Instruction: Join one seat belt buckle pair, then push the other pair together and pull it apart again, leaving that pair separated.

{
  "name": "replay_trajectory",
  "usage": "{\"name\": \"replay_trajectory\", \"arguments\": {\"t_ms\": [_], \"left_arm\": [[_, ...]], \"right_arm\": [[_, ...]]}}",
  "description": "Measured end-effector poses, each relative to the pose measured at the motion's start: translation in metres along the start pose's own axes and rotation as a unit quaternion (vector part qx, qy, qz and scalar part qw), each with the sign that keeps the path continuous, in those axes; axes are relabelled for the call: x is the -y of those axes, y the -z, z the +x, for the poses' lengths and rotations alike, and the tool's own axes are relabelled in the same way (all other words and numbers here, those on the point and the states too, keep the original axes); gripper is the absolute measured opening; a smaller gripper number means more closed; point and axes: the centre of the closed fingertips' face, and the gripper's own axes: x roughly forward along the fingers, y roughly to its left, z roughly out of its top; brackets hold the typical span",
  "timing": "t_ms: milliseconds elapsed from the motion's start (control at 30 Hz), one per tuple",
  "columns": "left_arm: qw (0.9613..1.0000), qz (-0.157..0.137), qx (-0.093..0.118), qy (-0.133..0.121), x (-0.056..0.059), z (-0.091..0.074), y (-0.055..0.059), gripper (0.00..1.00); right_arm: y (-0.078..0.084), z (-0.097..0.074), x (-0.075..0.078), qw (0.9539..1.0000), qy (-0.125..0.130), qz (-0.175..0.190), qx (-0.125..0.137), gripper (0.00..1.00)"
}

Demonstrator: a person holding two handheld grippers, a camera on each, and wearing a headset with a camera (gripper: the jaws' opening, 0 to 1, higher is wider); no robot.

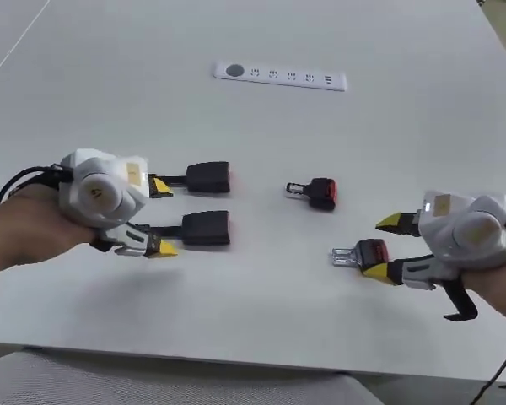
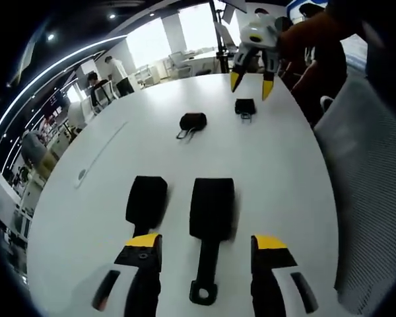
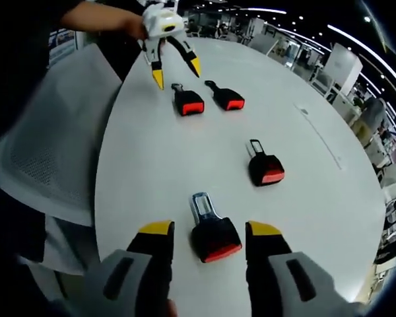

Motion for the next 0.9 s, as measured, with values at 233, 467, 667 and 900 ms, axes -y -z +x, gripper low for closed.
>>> {"name": "replay_trajectory", "arguments": {"t_ms": [233, 467, 667, 900], "left_arm": [[0.9997, 0.008, -0.011, 0.021, -0.003, 0.016, -0.005, 0.5], [0.9982, 0.021, -0.022, 0.052, 0.004, 0.028, -0.006, 0.44], [0.9974, 0.023, -0.028, 0.063, 0.005, 0.037, -0.007, 0.37], [0.9962, 0.029, -0.031, 0.076, 0.008, 0.039, -0.007, 0.33]], "right_arm": [[0.014, 0.01, 0.007, 0.9991, -0.028, -0.019, -0.025, 0.42], [0.017, 0.013, 0.006, 0.9976, -0.051, -0.028, -0.038, 0.4], [0.022, 0.016, 0.006, 0.9964, -0.056, -0.037, -0.052, 0.4], [0.028, 0.019, 0.003, 0.9947, -0.072, -0.04, -0.06, 0.37]]}}
